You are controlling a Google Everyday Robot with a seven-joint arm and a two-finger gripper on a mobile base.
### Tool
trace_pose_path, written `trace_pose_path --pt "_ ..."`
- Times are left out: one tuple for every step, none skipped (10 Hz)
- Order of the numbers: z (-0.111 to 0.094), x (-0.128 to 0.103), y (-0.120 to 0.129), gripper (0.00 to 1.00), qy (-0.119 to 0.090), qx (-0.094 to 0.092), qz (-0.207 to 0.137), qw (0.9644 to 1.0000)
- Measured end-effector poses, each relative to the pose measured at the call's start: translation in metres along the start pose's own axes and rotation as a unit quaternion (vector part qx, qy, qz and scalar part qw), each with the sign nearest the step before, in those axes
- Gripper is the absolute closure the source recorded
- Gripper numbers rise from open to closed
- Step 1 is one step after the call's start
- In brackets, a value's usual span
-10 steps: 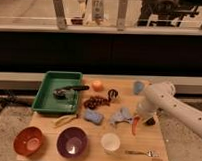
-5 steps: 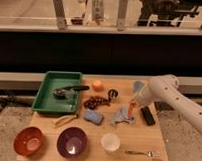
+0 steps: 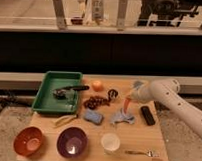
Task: Place pepper in metal cup
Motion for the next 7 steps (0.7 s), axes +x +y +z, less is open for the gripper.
trace_pose_path --pt "0.003 0.001 -0.013 0.78 0.004 0.017 -0.005 0.9998" --pt "0.003 0.004 -0.023 0.78 0.01 0.032 -0.008 0.9994" --pt "0.005 0.009 -0.033 0.78 0.017 0.046 -0.009 0.9987" --pt "0.008 0.011 -0.04 0.78 0.022 0.056 -0.011 0.9981" --pt "0.009 0.016 -0.045 0.78 0.029 0.067 -0.008 0.9973" --pt "0.011 0.028 -0.05 0.78 0.04 0.082 -0.006 0.9958" --pt "0.013 0.033 -0.056 0.78 0.05 0.095 -0.009 0.9942"
